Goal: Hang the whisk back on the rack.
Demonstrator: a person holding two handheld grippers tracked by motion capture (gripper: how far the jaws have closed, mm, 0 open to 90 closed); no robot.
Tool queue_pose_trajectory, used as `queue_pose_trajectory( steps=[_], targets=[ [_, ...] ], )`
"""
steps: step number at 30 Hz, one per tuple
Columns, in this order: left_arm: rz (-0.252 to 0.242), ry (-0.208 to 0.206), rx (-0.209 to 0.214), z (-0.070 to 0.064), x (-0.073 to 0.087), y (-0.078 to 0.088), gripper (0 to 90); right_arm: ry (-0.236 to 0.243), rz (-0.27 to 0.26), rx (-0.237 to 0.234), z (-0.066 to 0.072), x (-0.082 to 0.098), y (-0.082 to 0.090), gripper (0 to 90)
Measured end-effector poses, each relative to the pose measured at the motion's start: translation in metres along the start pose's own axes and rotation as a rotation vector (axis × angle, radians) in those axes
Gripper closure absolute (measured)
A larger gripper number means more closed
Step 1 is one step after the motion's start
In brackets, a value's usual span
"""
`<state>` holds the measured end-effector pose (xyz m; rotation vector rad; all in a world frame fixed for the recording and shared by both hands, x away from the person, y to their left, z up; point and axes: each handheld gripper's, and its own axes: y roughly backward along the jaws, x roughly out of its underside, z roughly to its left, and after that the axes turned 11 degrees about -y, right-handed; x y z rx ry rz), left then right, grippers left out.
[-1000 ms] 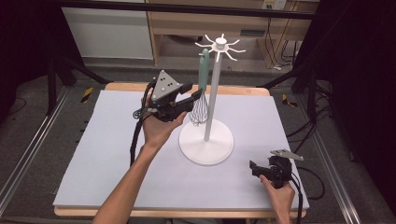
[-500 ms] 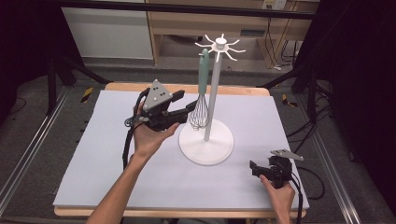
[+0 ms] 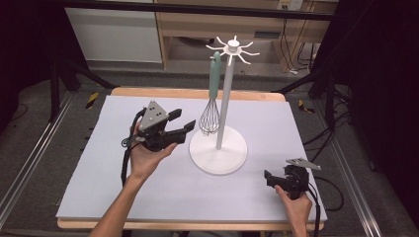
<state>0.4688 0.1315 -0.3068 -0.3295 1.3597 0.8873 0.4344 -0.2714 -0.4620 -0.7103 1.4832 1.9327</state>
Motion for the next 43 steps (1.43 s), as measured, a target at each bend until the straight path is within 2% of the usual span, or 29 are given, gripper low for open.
queue_pose_trajectory(
  steps=[9,13,21,22,31,36,39,41,43],
  targets=[
    [0.05,0.028,-0.014,0.004,0.034,0.011,39.9,-0.003,-0.001,0.001,-0.001,0.0,0.0,8.2],
    [0.056,0.05,-0.024,0.007,0.05,0.017,39.1,-0.004,-0.001,0.003,0.0,0.0,0.001,8.2],
    [0.122,0.097,-0.048,0.015,0.088,0.024,38.0,0.001,0.0,0.007,-0.001,0.001,0.0,8.2],
    [0.132,0.101,-0.053,0.016,0.093,0.025,37.8,-0.009,0.002,0.009,0.0,0.001,0.0,8.2],
    [0.214,0.153,-0.119,0.032,0.136,0.043,35.7,-0.007,0.008,0.014,-0.002,0.001,0.0,8.2],
    [0.248,0.202,-0.151,0.043,0.159,0.053,34.9,-0.002,0.01,0.02,-0.003,0.001,-0.001,8.2],
    [0.27,0.205,-0.181,0.047,0.165,0.057,34.7,-0.016,0.017,0.024,-0.003,0.002,-0.001,8.2],
    [0.276,0.216,-0.193,0.049,0.17,0.061,34.4,-0.009,0.016,0.033,-0.003,0.002,-0.001,8.2],
    [0.295,0.206,-0.212,0.051,0.174,0.065,34.0,0.002,0.017,0.035,-0.004,0.002,-0.001,8.2]
  ],
)
